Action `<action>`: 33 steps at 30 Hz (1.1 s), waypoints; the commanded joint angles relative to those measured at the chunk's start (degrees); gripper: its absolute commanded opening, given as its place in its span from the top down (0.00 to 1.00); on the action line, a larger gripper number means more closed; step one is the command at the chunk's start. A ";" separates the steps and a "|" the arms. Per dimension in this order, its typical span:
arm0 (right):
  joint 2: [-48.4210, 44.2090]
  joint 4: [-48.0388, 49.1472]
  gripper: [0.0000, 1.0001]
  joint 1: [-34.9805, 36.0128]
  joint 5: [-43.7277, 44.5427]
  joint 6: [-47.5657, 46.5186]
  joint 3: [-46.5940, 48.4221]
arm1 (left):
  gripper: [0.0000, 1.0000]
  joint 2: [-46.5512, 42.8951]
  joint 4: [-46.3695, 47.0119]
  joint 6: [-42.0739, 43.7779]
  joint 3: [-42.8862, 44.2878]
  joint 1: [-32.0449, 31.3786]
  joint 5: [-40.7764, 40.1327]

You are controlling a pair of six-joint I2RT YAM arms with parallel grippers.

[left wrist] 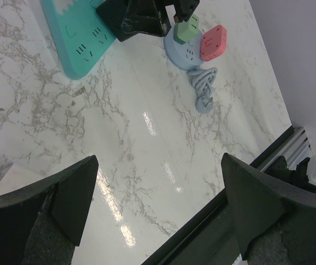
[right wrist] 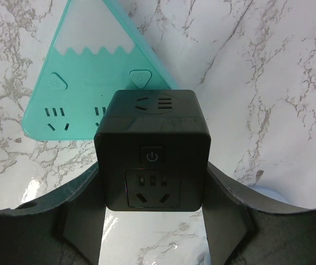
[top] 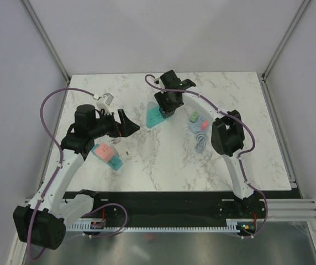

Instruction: Insert the plug

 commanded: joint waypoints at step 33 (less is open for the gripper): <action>4.79 -2.80 0.56 -1.47 3.02 1.43 4.47 | 0.00 0.97 -1.13 1.13 4.25 -0.27 0.24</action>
